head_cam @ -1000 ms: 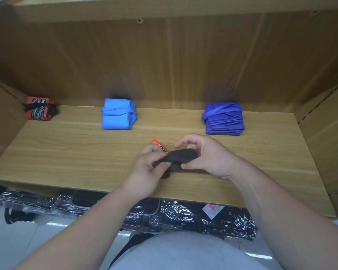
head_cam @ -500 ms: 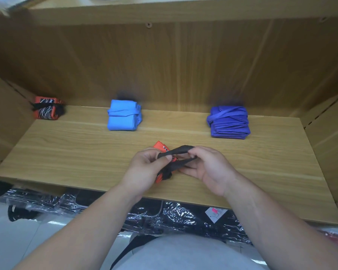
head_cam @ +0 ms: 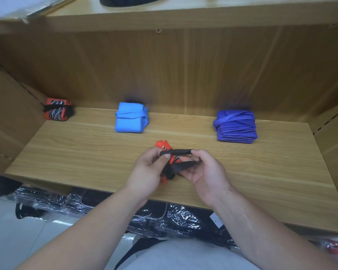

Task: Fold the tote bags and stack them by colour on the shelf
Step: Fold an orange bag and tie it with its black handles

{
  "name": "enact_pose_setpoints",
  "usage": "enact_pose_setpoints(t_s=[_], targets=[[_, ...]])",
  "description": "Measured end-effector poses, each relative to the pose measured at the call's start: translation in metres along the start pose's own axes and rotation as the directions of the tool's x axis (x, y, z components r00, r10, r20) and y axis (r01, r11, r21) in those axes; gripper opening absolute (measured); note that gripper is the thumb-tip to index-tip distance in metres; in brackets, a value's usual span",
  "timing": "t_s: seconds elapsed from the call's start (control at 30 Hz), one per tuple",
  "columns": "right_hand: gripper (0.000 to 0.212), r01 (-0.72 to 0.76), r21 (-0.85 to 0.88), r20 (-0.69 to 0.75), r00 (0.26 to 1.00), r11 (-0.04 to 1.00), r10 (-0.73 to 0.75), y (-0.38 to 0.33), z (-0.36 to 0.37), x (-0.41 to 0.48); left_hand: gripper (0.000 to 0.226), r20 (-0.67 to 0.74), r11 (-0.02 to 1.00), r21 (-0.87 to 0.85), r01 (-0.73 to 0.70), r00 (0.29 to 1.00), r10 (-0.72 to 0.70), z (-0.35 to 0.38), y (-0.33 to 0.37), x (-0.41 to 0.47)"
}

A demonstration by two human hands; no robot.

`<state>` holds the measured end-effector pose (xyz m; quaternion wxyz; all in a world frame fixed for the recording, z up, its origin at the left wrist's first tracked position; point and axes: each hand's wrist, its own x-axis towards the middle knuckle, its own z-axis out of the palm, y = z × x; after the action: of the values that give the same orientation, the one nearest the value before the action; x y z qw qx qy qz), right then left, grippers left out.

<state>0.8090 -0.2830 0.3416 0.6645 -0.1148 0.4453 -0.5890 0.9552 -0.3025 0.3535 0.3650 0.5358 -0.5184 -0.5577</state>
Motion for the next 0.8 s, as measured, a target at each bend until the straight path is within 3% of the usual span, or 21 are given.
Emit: enact_pose_setpoints(t_s=[0.07, 0.23, 0.4, 0.53, 0.7, 0.8], targets=[[0.050, 0.057, -0.028, 0.052, 0.997, 0.998, -0.056, -0.002, 0.006, -0.002, 0.019, 0.022, 1.000, -0.030, -0.005, 1.000, 0.006, -0.002, -0.006, -0.006], [0.021, 0.204, -0.335, 0.219, 0.966, 0.920, -0.134, -0.003, 0.011, -0.001, 0.018, 0.010, 0.991, -0.133, 0.004, 1.000, -0.002, -0.014, -0.025, -0.016], [0.030, 0.266, -0.457, 0.231, 0.957, 0.849, -0.175, 0.000, 0.007, 0.012, 0.020, -0.066, 0.994, -0.066, -0.084, 0.995, 0.079, -0.011, -0.023, -0.014], [0.033, 0.365, -0.644, 0.306, 0.928, 0.672, -0.210, 0.004, -0.001, 0.020, 0.023, -0.071, 0.991, -0.076, -0.114, 0.992, 0.109, -0.012, -0.017, -0.012], [0.024, 0.392, -0.654, 0.318, 0.918, 0.647, -0.235, 0.014, -0.012, 0.018, 0.024, -0.052, 0.990, -0.139, -0.014, 0.999, 0.006, -0.017, -0.010, -0.002], [0.031, 0.397, -0.673, 0.300, 0.918, 0.624, -0.259, 0.015, -0.010, 0.019, 0.028, -0.081, 0.989, -0.147, 0.008, 0.996, -0.020, -0.013, -0.010, 0.000]])
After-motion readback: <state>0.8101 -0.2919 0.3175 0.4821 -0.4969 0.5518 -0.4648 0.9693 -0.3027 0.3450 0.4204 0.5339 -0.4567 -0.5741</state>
